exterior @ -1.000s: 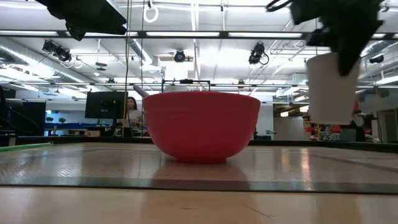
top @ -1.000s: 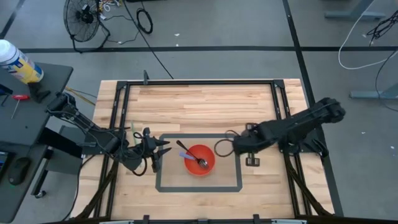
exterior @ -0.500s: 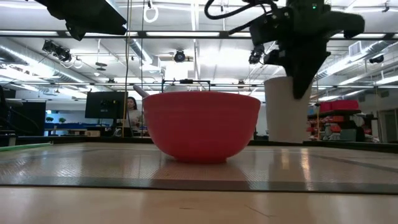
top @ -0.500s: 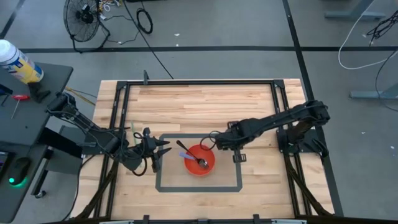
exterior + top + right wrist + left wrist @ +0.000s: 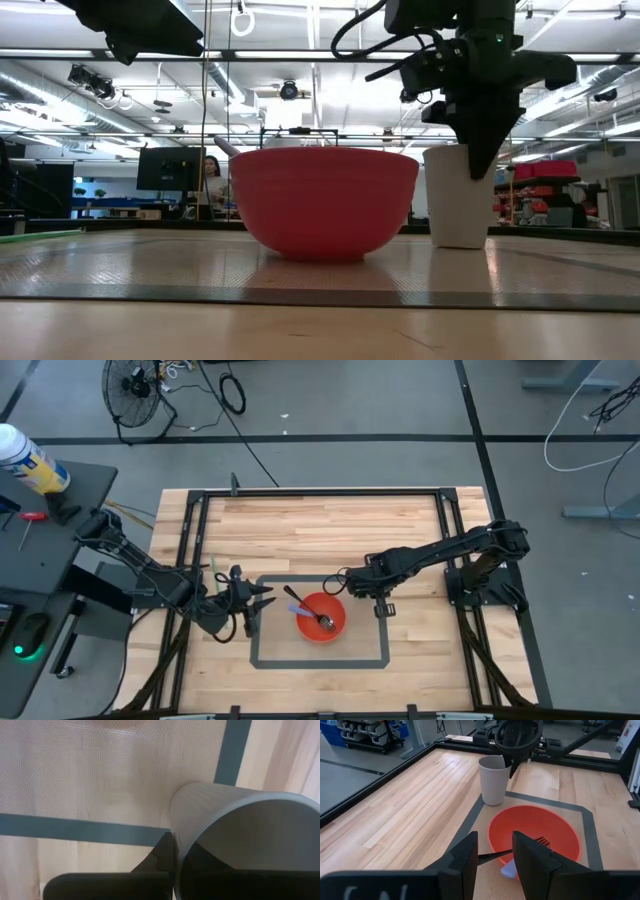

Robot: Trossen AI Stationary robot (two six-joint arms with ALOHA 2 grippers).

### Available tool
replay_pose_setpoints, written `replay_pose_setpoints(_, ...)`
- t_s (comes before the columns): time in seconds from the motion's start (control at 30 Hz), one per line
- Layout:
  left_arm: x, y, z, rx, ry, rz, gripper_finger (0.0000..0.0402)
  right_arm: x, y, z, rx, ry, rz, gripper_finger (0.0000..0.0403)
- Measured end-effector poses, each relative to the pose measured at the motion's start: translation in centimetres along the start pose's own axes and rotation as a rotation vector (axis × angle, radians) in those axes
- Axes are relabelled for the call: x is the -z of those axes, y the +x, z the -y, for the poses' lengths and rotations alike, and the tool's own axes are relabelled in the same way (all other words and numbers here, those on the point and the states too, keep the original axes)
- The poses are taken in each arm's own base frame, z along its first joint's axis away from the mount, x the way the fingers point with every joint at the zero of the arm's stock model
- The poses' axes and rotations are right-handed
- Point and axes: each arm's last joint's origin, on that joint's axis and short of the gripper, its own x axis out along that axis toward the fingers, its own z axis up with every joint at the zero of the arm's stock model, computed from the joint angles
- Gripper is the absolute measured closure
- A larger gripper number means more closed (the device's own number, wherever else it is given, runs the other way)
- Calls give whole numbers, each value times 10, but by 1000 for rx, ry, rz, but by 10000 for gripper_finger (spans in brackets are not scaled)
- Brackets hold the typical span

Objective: Pick & Place Utensil
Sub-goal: Put the gray cup on the top right of the placemat, then put the green straw in the gray cup

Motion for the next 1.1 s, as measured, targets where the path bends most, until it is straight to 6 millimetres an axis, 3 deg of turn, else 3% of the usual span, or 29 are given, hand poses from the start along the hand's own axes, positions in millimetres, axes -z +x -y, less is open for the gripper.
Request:
replay_pose_setpoints(0.53, 0, 0, 0, -2, -2, 1, 275, -1, 0, -1, -27, -12, 8, 364)
replay_pose_setpoints(0.8, -1, 0, -2, -67, 20, 37, 275, -1, -1, 0, 6, 24, 6, 300)
replay_pose_setpoints(0.93, -2, 0, -4, -126, 21, 66, 275, -2, -16, 3, 77, 62, -15, 271)
replay_pose_setpoints(1.1, 3, 11, -12, -207, 14, 65, 275, -10, -57, 0, 81, 106, 53, 259)
